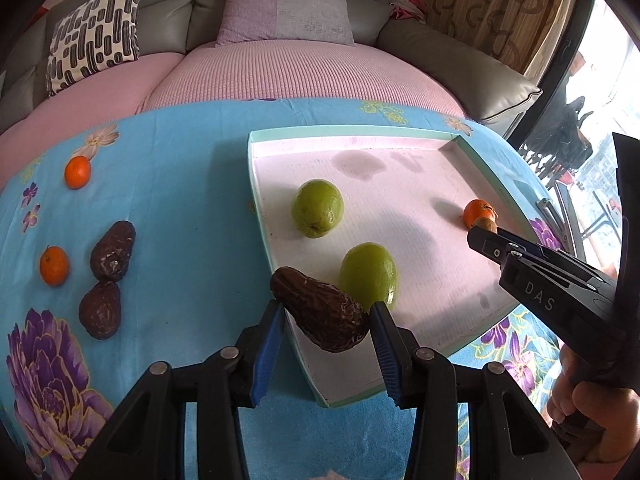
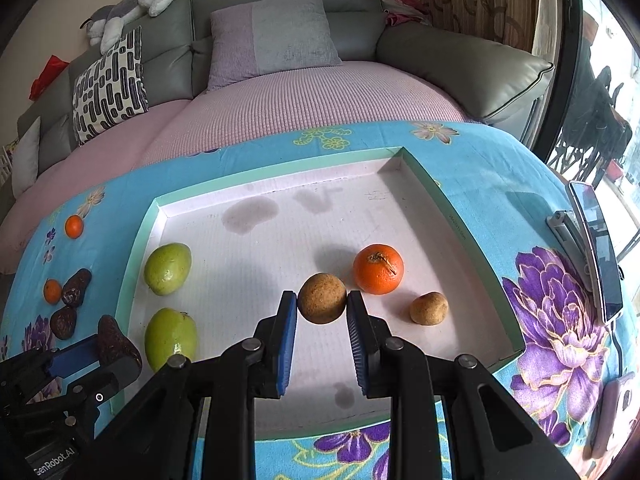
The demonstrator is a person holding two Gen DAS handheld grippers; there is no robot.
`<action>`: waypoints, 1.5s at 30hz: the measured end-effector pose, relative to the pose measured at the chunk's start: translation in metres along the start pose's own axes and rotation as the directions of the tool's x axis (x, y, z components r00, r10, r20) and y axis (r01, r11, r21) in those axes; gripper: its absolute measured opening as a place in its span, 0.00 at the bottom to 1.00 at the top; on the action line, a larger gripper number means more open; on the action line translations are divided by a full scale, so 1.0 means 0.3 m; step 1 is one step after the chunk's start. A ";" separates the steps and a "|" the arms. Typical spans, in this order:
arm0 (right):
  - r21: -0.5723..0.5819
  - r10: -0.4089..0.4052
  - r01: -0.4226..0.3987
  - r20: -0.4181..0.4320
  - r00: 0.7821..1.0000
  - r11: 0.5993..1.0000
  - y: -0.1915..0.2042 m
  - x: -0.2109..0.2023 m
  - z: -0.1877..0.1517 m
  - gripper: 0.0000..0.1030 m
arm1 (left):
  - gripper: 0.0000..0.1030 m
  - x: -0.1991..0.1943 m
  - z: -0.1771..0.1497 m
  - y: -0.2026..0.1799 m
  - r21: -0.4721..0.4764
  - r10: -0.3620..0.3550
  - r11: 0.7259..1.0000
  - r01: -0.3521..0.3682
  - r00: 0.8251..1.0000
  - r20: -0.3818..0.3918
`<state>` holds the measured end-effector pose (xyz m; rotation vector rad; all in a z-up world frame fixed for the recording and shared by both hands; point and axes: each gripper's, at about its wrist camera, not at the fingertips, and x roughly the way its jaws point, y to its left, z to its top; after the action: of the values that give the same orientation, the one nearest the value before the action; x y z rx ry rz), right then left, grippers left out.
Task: Organize fruits
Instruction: 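Carry the date with the left tool while the right tool carries the brown fruit over the tray, then open the left tool to release the date while the right tool releases the brown fruit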
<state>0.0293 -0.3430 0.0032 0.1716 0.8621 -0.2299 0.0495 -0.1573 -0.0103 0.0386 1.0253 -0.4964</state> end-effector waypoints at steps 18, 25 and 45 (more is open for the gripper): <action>-0.019 -0.006 0.005 -0.072 0.997 1.000 0.022 0.053 -0.022 0.26 | 0.46 0.016 -0.004 -0.011 0.029 0.035 0.999 -0.035 0.999 -0.013; -0.023 -0.006 0.004 -0.082 0.997 1.000 0.021 0.065 -0.025 0.26 | 0.46 0.014 -0.005 -0.010 0.028 0.034 0.999 -0.034 0.999 -0.012; -0.029 -0.023 0.019 -0.111 0.994 0.999 0.028 0.096 -0.033 0.26 | 0.46 -0.064 0.020 0.022 -0.013 0.018 1.000 -0.018 0.998 0.057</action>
<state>0.0424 -0.3364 -0.0246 0.1505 0.9781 -0.2295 0.0490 -0.1457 0.0073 0.0225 0.9717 -0.4722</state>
